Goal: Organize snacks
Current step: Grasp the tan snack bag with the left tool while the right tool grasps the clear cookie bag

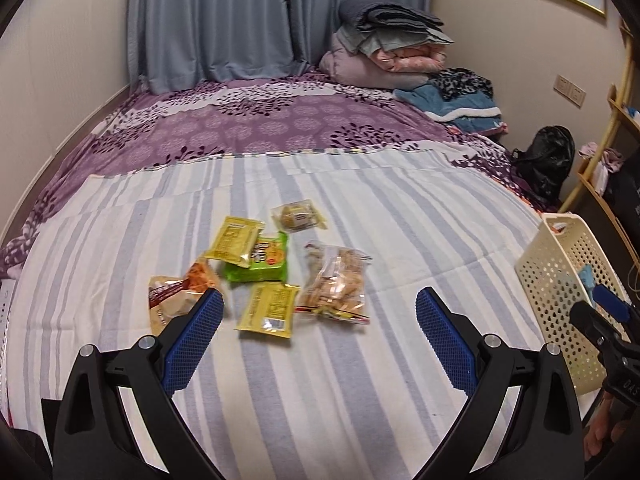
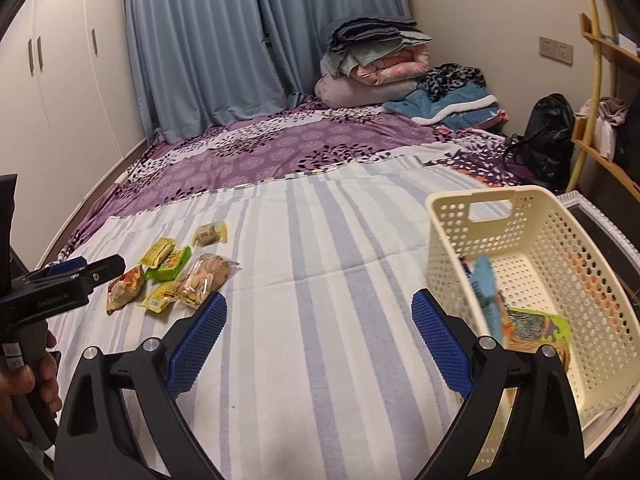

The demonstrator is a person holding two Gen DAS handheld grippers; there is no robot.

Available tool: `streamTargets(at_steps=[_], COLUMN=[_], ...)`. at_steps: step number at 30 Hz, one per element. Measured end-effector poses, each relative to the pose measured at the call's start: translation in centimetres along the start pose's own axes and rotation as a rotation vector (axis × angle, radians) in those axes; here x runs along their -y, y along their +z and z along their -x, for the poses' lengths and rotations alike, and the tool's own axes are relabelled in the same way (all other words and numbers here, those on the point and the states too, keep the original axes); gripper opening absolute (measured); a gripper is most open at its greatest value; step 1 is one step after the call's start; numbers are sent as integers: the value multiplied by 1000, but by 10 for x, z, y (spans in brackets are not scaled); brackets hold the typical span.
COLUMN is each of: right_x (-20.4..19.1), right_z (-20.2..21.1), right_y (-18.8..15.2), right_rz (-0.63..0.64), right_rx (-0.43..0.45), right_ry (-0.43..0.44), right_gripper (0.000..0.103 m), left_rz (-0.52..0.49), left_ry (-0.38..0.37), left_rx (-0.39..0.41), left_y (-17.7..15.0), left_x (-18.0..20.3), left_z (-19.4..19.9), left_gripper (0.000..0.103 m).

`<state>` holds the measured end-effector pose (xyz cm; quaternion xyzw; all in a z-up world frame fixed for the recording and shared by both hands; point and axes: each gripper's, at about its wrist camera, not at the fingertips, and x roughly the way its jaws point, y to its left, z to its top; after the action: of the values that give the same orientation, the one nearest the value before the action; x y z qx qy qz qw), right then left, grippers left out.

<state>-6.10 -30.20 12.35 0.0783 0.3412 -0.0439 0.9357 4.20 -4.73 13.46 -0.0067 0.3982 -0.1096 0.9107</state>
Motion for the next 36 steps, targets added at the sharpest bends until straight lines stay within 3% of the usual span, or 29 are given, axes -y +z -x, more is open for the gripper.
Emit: streamTargets(at_steps=[13,21,36], right_x=[-30,-44,-60], right_z=[-26,-44,-73], right_y=[-9,-12,-17], right_rz=[39,59,83], right_rx=[-77,-111,-166], right_ry=[66,88,113], right_gripper=[93,93,93], left_rz=[169,282,309], left_ry=[103,81,147], left_rx=[-40,-65,-154], left_y=[2,-2,-9], left_x=[-83,-118,-144], left_z=[-30,-66,-134], left_gripper=[98,98,98])
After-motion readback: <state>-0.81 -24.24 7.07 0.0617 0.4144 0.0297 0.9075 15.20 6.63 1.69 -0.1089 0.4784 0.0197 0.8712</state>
